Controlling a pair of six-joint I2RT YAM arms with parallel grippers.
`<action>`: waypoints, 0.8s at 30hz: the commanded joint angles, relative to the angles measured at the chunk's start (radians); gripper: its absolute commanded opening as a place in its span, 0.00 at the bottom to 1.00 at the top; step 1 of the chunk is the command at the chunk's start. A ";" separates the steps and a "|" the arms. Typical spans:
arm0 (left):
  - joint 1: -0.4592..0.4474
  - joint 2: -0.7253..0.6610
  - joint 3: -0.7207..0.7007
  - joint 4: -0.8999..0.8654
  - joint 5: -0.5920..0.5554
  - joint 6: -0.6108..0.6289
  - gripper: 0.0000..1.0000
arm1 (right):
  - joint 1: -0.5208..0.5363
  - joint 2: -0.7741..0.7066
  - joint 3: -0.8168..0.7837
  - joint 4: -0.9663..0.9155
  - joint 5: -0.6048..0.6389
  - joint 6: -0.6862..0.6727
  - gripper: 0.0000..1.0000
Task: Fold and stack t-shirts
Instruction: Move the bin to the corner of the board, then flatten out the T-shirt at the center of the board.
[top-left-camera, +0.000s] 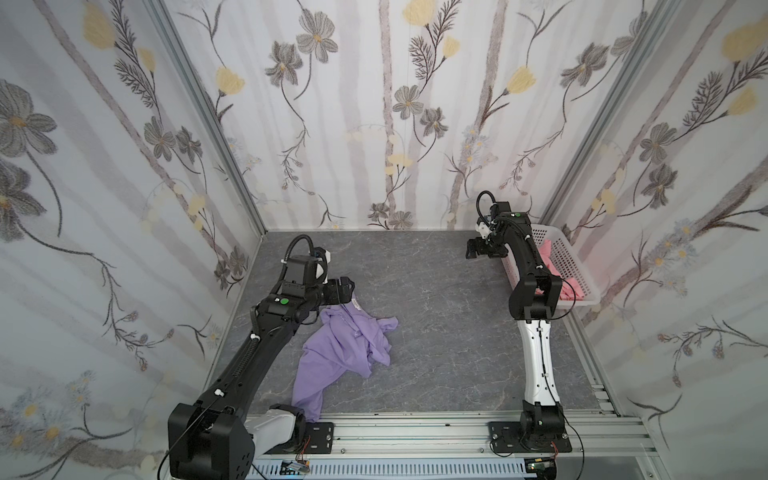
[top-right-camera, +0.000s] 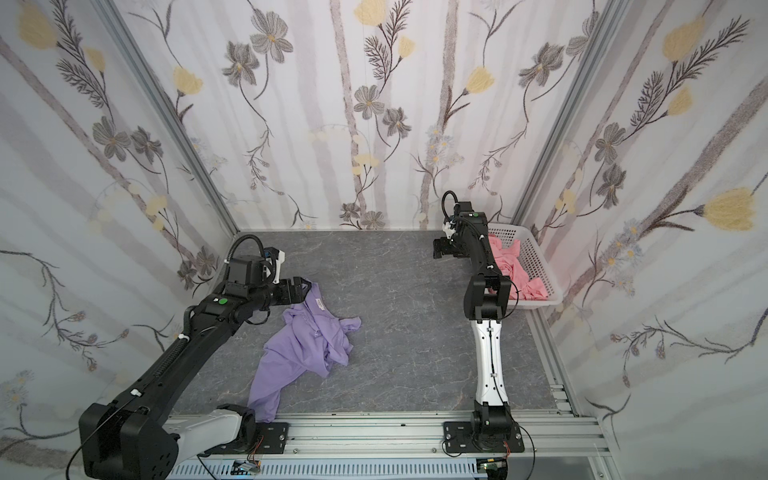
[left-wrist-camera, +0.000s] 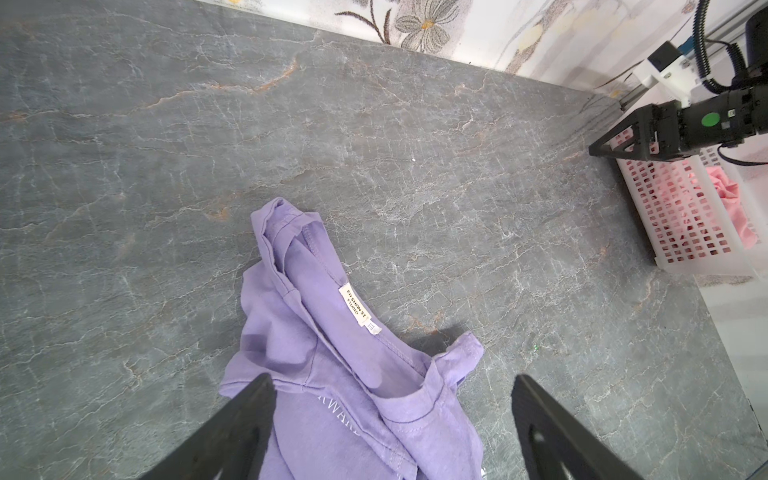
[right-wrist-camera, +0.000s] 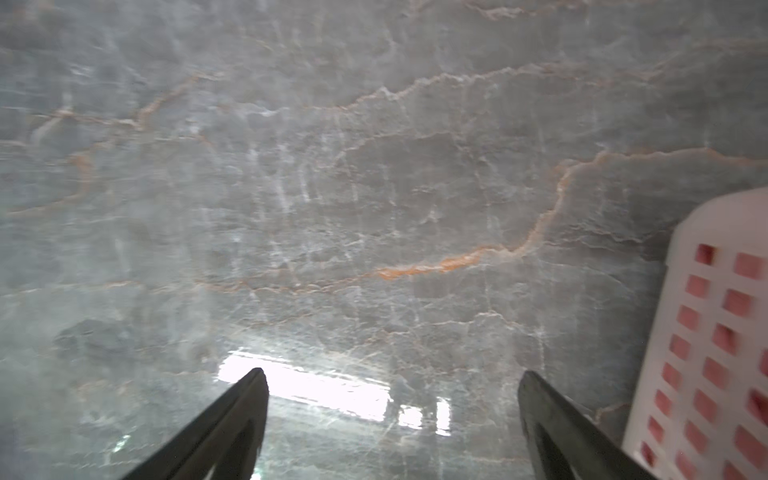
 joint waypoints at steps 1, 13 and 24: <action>-0.006 0.009 0.002 0.037 0.005 -0.017 0.91 | 0.002 -0.115 0.013 0.058 -0.136 0.045 0.93; -0.011 0.032 -0.020 0.063 -0.001 0.013 0.92 | 0.204 -0.553 -0.577 0.066 -0.140 -0.021 0.94; -0.009 0.062 0.016 -0.014 -0.153 0.037 0.96 | 0.555 -0.661 -1.058 0.303 -0.190 0.047 0.93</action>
